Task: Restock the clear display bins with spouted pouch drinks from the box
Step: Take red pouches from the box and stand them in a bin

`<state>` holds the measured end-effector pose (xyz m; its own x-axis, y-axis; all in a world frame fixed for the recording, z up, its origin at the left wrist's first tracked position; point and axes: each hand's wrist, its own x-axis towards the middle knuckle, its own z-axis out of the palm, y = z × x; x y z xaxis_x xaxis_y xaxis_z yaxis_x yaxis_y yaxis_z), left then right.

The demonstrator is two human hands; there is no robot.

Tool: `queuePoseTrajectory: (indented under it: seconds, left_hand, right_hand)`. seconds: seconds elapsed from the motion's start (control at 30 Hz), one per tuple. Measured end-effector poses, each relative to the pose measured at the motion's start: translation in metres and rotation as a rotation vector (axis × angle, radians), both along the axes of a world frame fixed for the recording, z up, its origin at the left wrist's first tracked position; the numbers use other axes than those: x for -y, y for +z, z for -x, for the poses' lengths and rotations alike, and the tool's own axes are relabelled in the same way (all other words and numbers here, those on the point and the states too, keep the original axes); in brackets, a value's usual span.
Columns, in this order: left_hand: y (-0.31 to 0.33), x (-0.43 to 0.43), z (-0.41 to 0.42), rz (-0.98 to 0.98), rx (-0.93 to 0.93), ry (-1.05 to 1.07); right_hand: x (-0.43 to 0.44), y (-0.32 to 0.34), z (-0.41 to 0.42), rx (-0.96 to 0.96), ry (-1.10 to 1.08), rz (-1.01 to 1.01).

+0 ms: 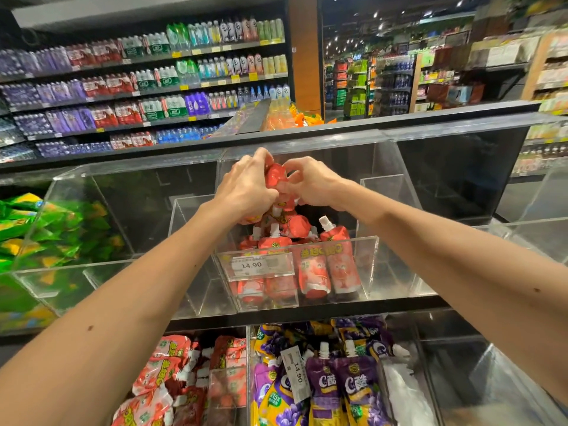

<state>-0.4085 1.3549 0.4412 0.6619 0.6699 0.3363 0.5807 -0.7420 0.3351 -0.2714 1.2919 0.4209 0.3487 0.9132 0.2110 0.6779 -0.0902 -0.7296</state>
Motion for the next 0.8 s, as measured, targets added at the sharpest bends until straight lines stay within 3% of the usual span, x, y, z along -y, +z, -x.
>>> queuePoseTrajectory:
  seconds: [0.13, 0.2, 0.27, 0.37, 0.43, 0.53, 0.63, 0.8]
  left_hand:
    - [0.004, 0.003, 0.007, 0.061, 0.026, -0.009]
    - [0.006, 0.006, 0.012, 0.027, 0.022, -0.009]
    - [0.008, 0.01, 0.017, -0.013, 0.026, -0.009]
    - [0.013, 0.013, 0.024, -0.009, 0.05, -0.006]
    - [0.015, 0.013, 0.028, 0.026, 0.06, -0.002]
    - [0.013, 0.011, 0.031, 0.055, 0.092, 0.002]
    - [0.011, 0.011, 0.031, 0.04, 0.113, 0.005]
    - [0.013, 0.011, 0.032, 0.032, 0.139, 0.022]
  right_hand:
    - [0.011, 0.002, -0.001, -0.294, 0.179, 0.02]
    - [0.009, 0.007, -0.002, -0.4, 0.155, 0.04]
    - [-0.004, 0.007, -0.003, -0.301, 0.022, 0.081]
    - [-0.026, 0.0, -0.006, 0.188, -0.175, 0.301]
    - [-0.035, -0.008, -0.01, 0.325, -0.19, 0.4]
    - [-0.041, -0.013, -0.011, 0.393, -0.143, 0.473]
    - [-0.047, -0.018, -0.011, 0.403, -0.193, 0.418]
    - [-0.048, -0.011, -0.001, 0.269, -0.122, 0.341]
